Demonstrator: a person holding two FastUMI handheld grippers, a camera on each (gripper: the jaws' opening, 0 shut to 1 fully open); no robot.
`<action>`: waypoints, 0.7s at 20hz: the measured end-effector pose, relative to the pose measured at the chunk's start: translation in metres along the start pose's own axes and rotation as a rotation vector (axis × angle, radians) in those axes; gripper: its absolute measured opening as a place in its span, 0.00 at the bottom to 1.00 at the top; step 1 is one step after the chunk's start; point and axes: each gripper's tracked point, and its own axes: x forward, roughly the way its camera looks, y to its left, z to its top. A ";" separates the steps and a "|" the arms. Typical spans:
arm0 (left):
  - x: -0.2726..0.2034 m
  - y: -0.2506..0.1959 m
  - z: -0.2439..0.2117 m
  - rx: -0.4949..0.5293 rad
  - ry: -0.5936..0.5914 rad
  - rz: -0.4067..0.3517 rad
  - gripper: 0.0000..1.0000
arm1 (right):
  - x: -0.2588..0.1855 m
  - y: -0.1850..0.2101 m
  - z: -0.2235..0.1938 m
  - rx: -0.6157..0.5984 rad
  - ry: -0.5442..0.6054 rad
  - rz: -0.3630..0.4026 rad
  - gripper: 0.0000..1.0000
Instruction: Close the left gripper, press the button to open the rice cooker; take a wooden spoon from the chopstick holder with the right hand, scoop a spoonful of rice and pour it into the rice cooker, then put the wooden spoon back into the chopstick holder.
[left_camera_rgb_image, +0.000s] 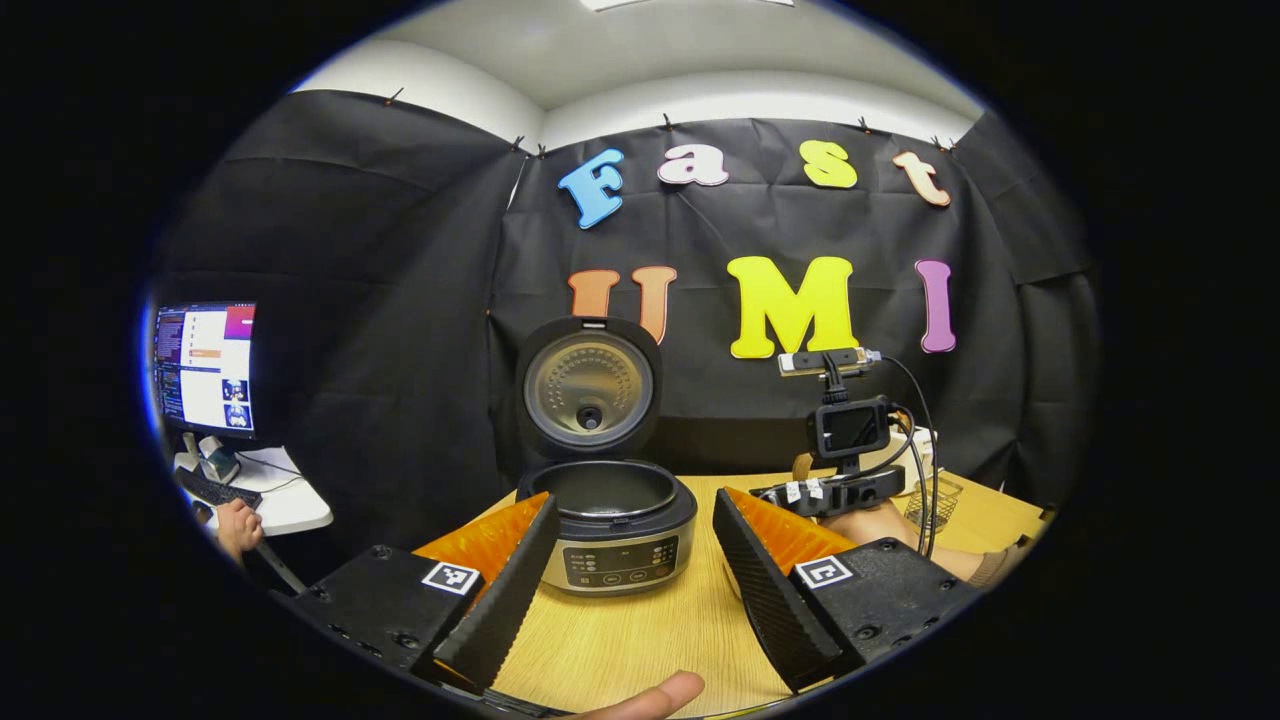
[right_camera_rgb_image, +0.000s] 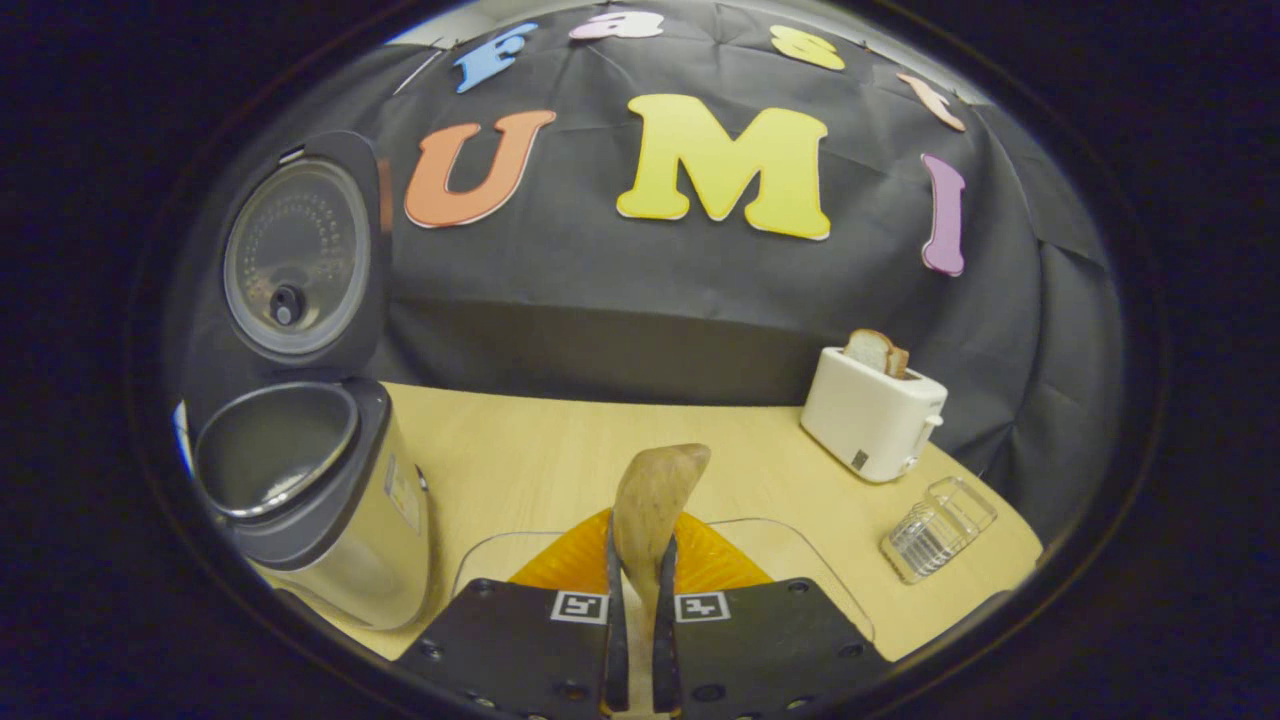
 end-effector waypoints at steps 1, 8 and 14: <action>0.000 0.000 0.000 -0.007 0.001 -0.002 0.96 | 0.000 0.003 0.000 0.025 0.008 0.026 0.09; 0.002 -0.004 -0.004 -0.018 0.013 -0.018 0.99 | -0.009 0.002 -0.002 0.192 0.077 0.137 0.09; 0.005 -0.005 -0.010 -0.023 0.027 -0.020 0.99 | -0.015 0.001 -0.007 0.379 0.144 0.242 0.10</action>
